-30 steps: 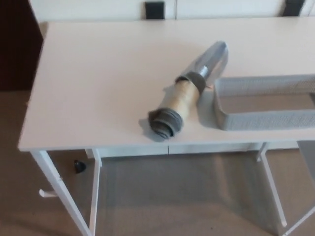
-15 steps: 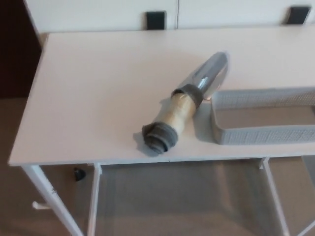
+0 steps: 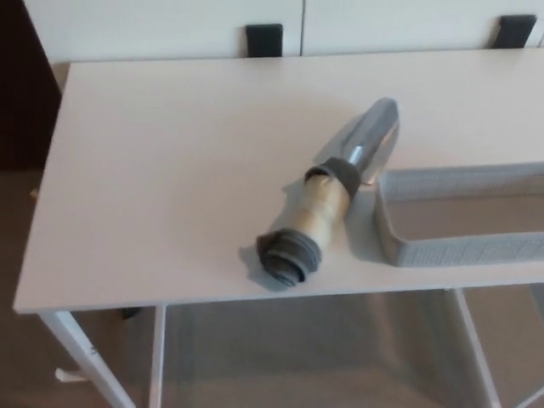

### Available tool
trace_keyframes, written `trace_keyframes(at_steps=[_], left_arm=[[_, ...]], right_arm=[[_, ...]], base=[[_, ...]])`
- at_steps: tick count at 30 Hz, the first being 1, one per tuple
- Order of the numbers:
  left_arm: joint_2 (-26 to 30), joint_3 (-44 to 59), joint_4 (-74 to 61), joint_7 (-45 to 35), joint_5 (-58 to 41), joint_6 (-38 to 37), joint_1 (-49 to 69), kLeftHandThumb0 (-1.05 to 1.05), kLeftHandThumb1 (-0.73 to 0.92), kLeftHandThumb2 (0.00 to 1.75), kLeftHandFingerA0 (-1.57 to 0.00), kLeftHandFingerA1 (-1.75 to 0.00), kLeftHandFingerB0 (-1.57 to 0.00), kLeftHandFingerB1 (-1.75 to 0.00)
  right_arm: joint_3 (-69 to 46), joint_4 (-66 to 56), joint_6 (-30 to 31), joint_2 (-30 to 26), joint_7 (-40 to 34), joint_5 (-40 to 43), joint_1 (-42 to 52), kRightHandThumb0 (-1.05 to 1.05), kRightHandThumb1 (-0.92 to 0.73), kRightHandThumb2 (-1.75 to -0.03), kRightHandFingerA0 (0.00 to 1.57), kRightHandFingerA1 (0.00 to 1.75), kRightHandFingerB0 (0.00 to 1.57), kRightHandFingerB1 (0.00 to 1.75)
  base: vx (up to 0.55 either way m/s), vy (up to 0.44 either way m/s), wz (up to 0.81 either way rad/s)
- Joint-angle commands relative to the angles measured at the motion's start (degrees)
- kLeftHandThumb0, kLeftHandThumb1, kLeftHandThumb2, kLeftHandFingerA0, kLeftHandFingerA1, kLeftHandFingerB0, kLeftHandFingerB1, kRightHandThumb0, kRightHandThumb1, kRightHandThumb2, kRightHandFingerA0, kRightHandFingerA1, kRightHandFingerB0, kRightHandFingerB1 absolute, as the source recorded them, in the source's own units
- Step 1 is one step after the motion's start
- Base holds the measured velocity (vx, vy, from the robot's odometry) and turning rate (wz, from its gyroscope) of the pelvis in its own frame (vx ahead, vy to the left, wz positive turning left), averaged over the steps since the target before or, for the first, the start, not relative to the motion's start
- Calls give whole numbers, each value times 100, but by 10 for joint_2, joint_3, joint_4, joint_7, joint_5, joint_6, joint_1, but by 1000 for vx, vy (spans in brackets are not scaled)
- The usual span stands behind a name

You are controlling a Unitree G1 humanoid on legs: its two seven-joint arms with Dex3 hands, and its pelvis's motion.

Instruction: The robot walks towards a desk on which a shovel is kept on the left hand side and a container is kept on the right hand side. The robot picks up the shovel using its left hand and places it in the container.

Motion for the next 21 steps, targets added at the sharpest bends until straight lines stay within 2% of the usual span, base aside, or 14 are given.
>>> trace_keyframes(at_steps=[1, 2, 9, 10, 11, 18, 20, 21], left_arm=[[9, 0, -7, 2, 3, -19, 5, -29, 63, 60, -47, -36, -43, -34], [9, 0, -6, 3, 4, -20, 4, -28, 63, 60, -47, -36, -43, -34], [11, 0, 0, 6, 4, -17, -1, -28, 62, 60, -49, -36, -44, -34], [10, 0, -6, 7, 3, -9, 0, -28, 62, 60, -48, -36, -44, -35], [11, -1, -5, 8, 5, -13, -1, -28, 62, 60, -49, -36, -44, -34], [5, -6, 4, 13, 11, -45, 8, -28, 62, 60, -49, -36, -44, -35], [-7, -20, -30, 8, 12, -33, 29, -32, 60, 59, -49, -36, -43, -34], [-6, -39, -43, 14, 36, -60, 40, -35, 60, 58, -52, -36, -42, -34]], right_arm=[[-1, 6, -8, -3, -5, -1, -2, -20, -50, -62, 72, 66, 58, 58], [0, 5, -6, -3, -6, -2, -2, -13, -53, -55, 70, 62, 60, 55], [4, 5, -7, 0, -12, -7, -2, -14, -53, -55, 71, 61, 59, 55], [3, 10, -9, 2, -9, -3, -5, -17, -52, -61, 71, 66, 55, 57], [4, 11, -10, 1, -9, -5, -6, -12, -54, -55, 70, 62, 58, 55], [10, 6, -13, -7, -5, -11, -3, -15, -55, -55, 72, 60, 60, 55], [11, 5, -11, -10, -5, -13, -3, -15, -55, -54, 71, 61, 60, 55], [10, 2, -7, -10, -3, -10, -1, -15, -55, -54, 71, 61, 60, 55]], base=[[71, 76, 18], [109, 62, 9], [27, -20, 5], [0, 0, 0], [-56, -91, 4], [-12, -25, 1], [0, 0, 0], [0, 0, 0]])
